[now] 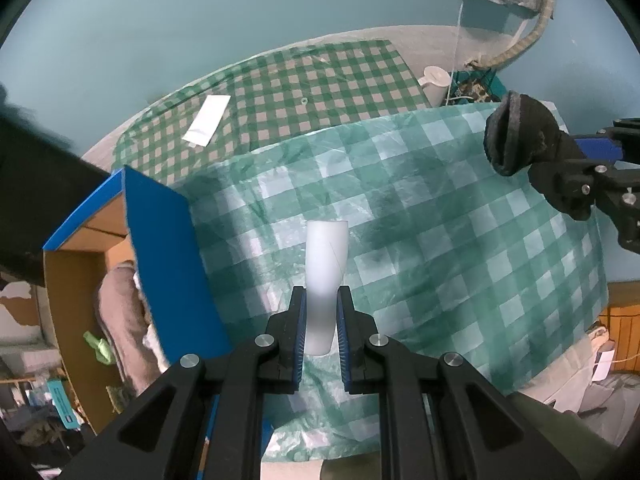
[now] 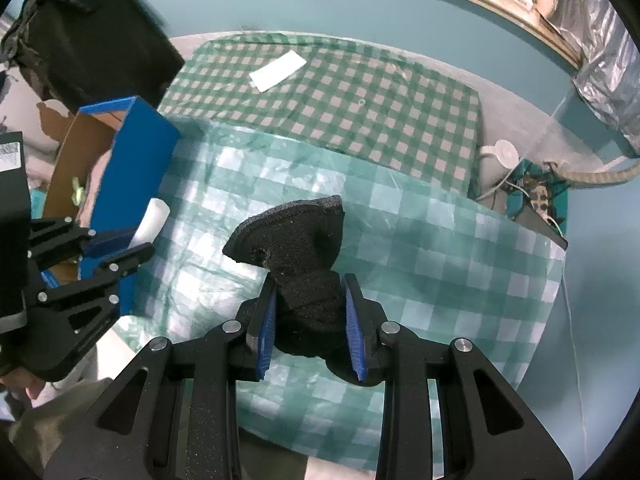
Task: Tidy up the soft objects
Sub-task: 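Carry the white roll and black sock with both tools over the box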
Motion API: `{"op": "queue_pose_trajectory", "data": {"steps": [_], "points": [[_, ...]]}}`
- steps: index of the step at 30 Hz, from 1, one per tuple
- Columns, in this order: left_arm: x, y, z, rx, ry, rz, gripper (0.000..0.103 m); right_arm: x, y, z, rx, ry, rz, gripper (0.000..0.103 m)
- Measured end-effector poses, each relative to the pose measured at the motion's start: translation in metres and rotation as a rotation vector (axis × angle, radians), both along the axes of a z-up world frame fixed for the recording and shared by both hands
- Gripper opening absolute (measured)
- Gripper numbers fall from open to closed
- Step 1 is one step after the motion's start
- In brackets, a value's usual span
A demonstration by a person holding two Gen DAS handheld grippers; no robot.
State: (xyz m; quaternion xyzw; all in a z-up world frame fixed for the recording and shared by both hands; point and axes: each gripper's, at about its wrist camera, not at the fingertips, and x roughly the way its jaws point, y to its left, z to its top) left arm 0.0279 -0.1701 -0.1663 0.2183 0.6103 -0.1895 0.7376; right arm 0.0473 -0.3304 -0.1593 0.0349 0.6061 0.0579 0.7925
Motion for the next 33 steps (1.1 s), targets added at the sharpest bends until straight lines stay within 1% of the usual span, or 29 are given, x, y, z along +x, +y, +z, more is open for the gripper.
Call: {"op": "queue_pose_trajectory", "data": {"steps": [7,15,25,33], "points": [[-0.005,0.014,0.021,-0.012,-0.016,0.038,0.014,-0.003,0.016,0.020,0.009,-0.023,0.013,0.031],[-0.009,0.036,0.041,-0.026,-0.026,0.083,0.014,-0.002,0.040,0.036,0.024,-0.041,0.039,0.031],[-0.011,0.076,0.051,-0.031,-0.028,0.161,0.014,0.005,0.080,0.045,0.034,-0.049,0.102,0.031],[-0.007,0.111,0.052,-0.029,-0.025,0.227,0.014,0.014,0.115,0.041,0.041,-0.039,0.158,0.031]]}}
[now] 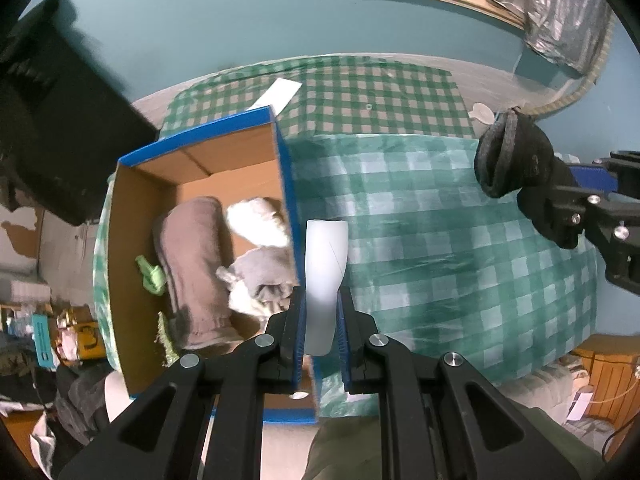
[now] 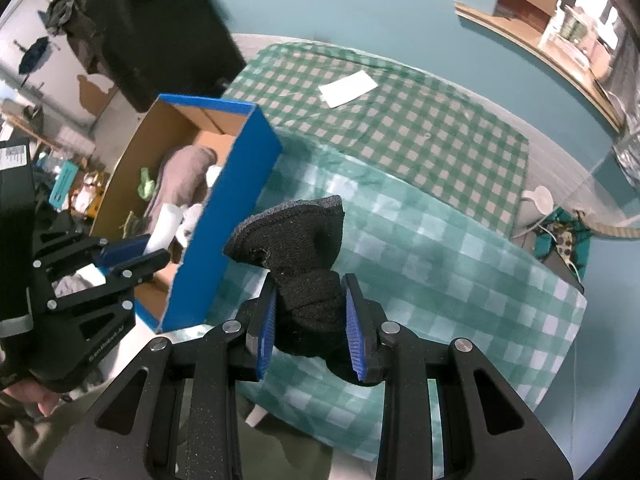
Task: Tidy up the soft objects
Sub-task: 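Carry the white roll and black sock with both tools over the box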
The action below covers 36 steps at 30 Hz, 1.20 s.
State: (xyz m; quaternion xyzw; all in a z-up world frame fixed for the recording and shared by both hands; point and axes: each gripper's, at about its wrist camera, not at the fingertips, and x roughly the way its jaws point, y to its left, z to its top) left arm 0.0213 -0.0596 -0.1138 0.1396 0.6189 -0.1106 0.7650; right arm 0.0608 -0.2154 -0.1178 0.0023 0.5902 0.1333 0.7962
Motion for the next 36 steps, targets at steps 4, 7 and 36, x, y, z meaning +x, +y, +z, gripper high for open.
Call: {"op": "queue_pose_trajectory", "data": {"steps": [4,7,36], "points": [[0.002,0.016,0.002,-0.001,-0.002,0.031,0.014,0.005,0.016,-0.003,0.003,0.007,0.028,0.031],[0.003,0.027,0.002,-0.001,-0.002,0.056,0.014,0.009,0.030,-0.004,0.002,0.009,0.058,0.031],[0.018,0.133,-0.011,0.014,0.022,0.252,0.014,0.054,0.152,-0.021,-0.011,0.040,0.256,0.031]]}}
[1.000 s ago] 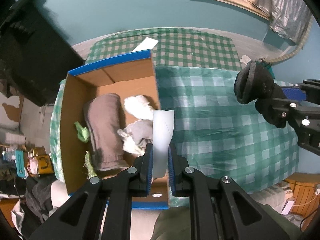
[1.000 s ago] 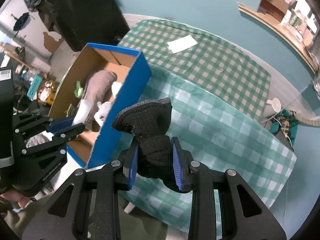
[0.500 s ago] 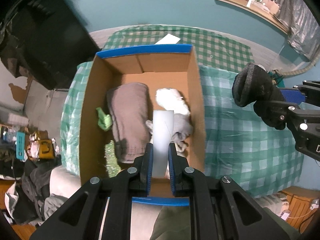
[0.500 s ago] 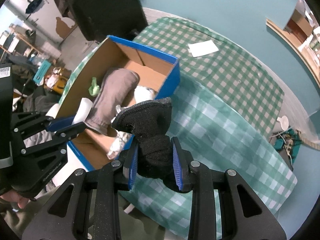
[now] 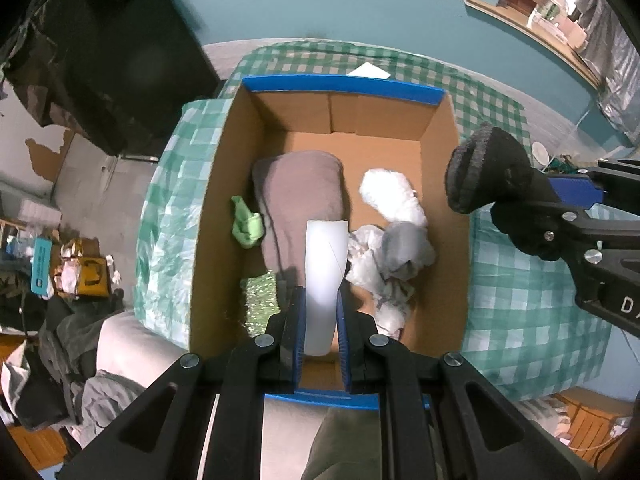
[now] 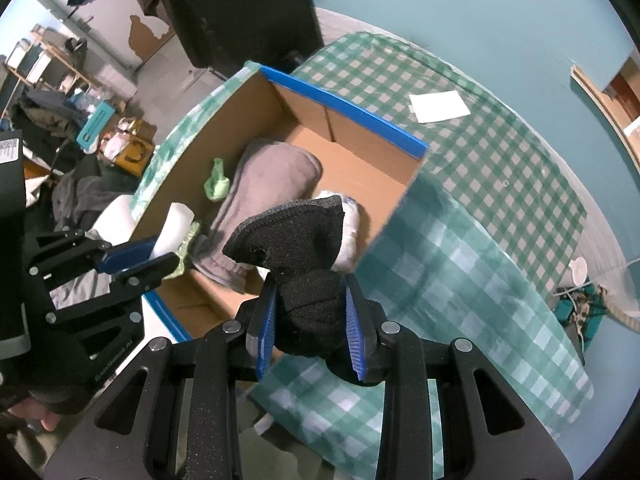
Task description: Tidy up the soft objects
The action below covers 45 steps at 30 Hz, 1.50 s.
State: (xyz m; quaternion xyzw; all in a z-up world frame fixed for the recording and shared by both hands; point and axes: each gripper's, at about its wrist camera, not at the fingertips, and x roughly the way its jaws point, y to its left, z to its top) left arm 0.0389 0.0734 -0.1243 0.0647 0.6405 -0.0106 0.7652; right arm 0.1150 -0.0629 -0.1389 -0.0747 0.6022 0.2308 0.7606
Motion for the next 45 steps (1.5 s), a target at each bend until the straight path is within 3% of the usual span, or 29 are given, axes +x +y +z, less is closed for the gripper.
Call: {"op": "queue_pose_trajectory", "data": {"steps": [19,24,33,39,43,45], "points": [[0.014,0.037,-0.024,0.036,0.054,0.033,0.018,0.018,0.046,-0.020,-0.038,0.025,0.006,0.033],[0.015,0.041,-0.017,0.053,0.024,0.030,0.045,0.019,0.046,-0.016,-0.044,0.007,-0.013,0.053],[0.012,0.040,-0.003,0.070,-0.003,0.015,0.055,0.013,0.038,-0.004,-0.036,-0.006,-0.040,0.058],[0.007,0.036,0.012,0.070,-0.031,0.013,0.065,0.004,0.028,0.018,-0.018,-0.044,-0.058,0.064],[0.005,0.033,0.024,0.066,-0.041,0.014,0.066,-0.002,0.020,0.035,-0.009,-0.075,-0.080,0.069],[0.004,0.031,0.030,0.063,-0.048,0.015,0.075,-0.005,0.015,0.043,-0.004,-0.092,-0.090,0.070]]}}
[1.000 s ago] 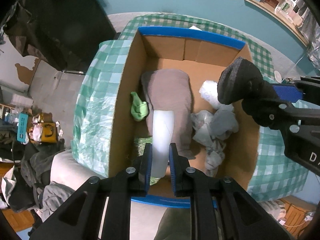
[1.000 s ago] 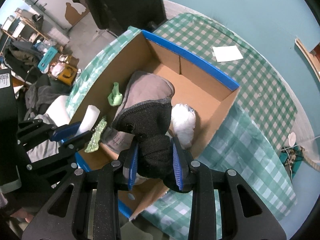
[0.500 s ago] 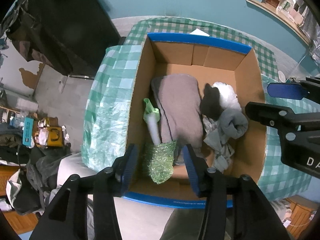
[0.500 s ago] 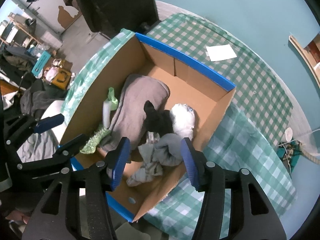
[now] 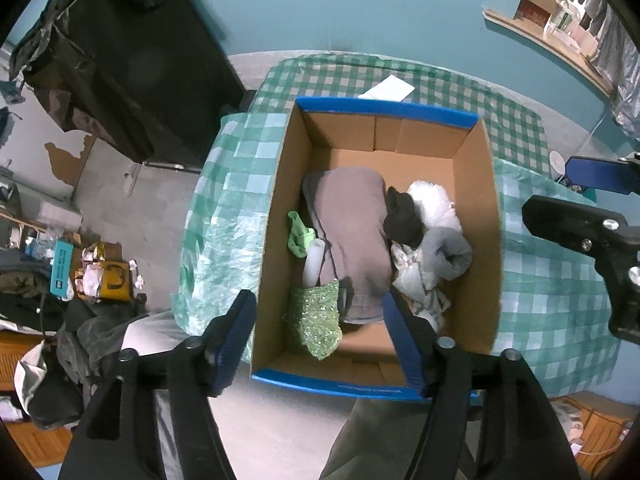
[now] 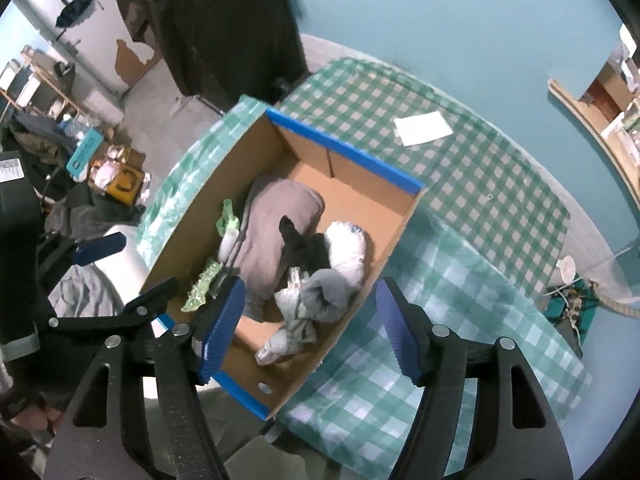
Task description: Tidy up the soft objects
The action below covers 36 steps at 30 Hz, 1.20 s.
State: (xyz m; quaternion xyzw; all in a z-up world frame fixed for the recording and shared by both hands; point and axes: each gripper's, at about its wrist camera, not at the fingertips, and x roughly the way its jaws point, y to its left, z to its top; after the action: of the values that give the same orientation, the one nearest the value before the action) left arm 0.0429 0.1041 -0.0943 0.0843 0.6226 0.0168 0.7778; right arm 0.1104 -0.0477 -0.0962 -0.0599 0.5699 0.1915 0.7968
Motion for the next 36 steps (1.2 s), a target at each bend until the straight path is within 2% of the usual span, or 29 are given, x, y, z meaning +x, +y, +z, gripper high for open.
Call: {"op": "queue_pose_trajectory", "data": {"steps": [2,7,9,15,21,23,31,33,36], "points": [[-0.002,-0.002,0.009,-0.001,-0.019,0.000,0.080,-0.004,-0.004,0.008,0.005,-0.016,-0.012,0.072],[-0.008,-0.012,0.030,-0.006,-0.061,-0.021,0.083,-0.013,-0.017,0.027,0.023,-0.063,-0.065,0.077],[-0.010,-0.016,0.036,-0.006,-0.073,-0.025,0.088,-0.017,-0.022,0.033,0.026,-0.084,-0.089,0.078],[-0.015,-0.028,0.049,-0.006,-0.105,-0.035,0.089,-0.031,-0.042,0.048,0.060,-0.114,-0.157,0.079],[-0.022,-0.037,0.058,-0.013,-0.120,-0.044,0.089,-0.044,-0.058,0.063,0.054,-0.148,-0.188,0.079],[-0.025,-0.040,0.062,-0.002,-0.129,-0.048,0.092,-0.049,-0.064,0.067,0.053,-0.157,-0.193,0.079],[-0.033,-0.049,0.078,-0.022,-0.156,-0.046,0.096,-0.060,-0.079,0.070,0.038,-0.174,-0.214,0.079],[-0.034,-0.051,0.082,-0.020,-0.163,-0.044,0.102,-0.063,-0.082,0.069,0.045,-0.168,-0.216,0.079],[-0.037,-0.055,0.087,-0.022,-0.181,-0.043,0.102,-0.065,-0.085,0.069,0.053,-0.165,-0.214,0.079]]}}
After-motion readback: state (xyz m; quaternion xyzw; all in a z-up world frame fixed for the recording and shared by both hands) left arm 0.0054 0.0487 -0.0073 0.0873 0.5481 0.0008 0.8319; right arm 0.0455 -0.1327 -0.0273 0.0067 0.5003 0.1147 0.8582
